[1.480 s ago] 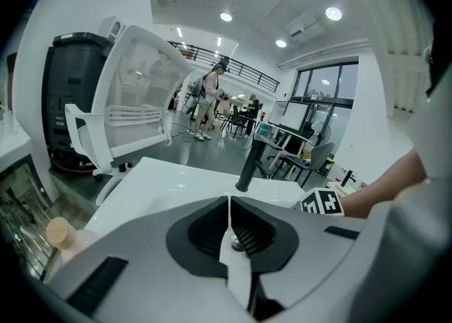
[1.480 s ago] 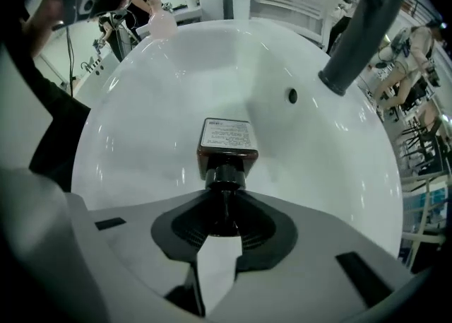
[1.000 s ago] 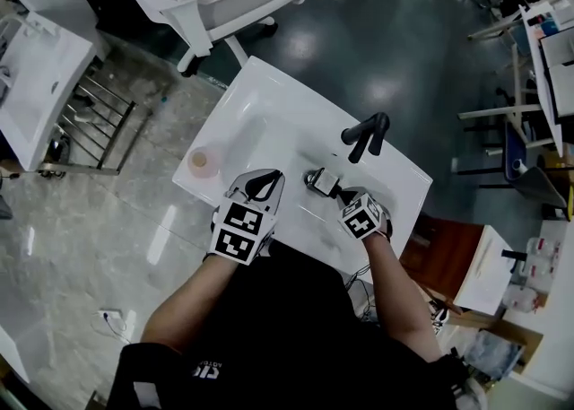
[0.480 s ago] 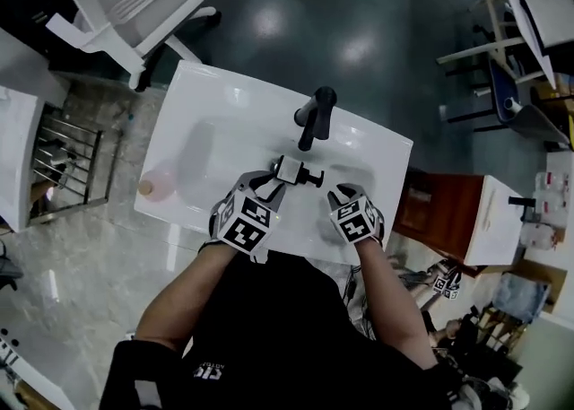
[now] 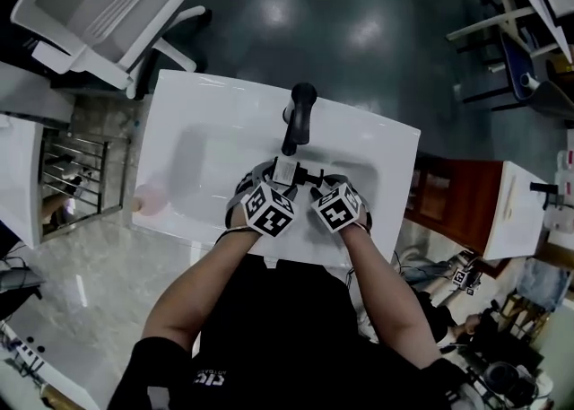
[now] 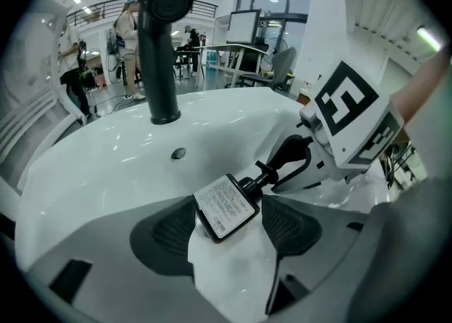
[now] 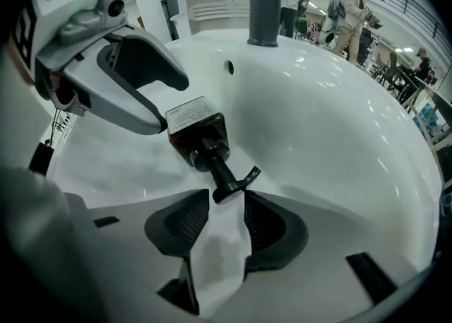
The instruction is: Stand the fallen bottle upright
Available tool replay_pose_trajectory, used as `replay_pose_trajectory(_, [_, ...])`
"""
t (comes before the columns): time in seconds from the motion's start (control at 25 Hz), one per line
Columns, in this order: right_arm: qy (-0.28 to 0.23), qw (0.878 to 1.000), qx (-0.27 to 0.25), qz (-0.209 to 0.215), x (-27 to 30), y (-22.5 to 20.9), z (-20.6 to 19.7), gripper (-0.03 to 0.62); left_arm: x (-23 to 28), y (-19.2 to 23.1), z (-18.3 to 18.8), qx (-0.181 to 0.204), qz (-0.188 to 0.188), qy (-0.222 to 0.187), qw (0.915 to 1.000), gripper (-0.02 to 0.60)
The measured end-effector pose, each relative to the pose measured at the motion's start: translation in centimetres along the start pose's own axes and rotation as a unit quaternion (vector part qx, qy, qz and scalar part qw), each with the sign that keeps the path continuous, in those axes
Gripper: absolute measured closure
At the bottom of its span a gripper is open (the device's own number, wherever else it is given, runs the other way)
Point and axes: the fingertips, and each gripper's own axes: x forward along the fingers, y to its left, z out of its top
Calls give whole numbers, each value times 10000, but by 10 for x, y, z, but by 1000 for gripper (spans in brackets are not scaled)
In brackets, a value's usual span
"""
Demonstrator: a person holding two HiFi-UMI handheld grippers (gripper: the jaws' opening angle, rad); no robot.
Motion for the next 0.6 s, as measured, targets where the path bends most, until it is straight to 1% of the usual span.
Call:
replay_pose_trajectory(0.12, [-34, 9997, 156, 157, 11, -3, 1, 427, 15, -3, -7, 444, 28, 293, 9986, 279])
replay_pose_trajectory(0.24, [-175, 9978, 514, 378, 14, -4, 2, 431, 22, -6, -12, 759, 114, 459, 9960, 288])
replay_pose_trajectory(0.44, [-652, 9878, 1101, 883, 13, -3, 7, 434, 22, -4, -13, 713, 149, 425, 9964, 288])
replay_pose_trajectory(0.6, [-1093, 9783, 1303, 1187, 6, -1, 17, 425, 21, 0, -14, 623, 191, 381, 9971, 286])
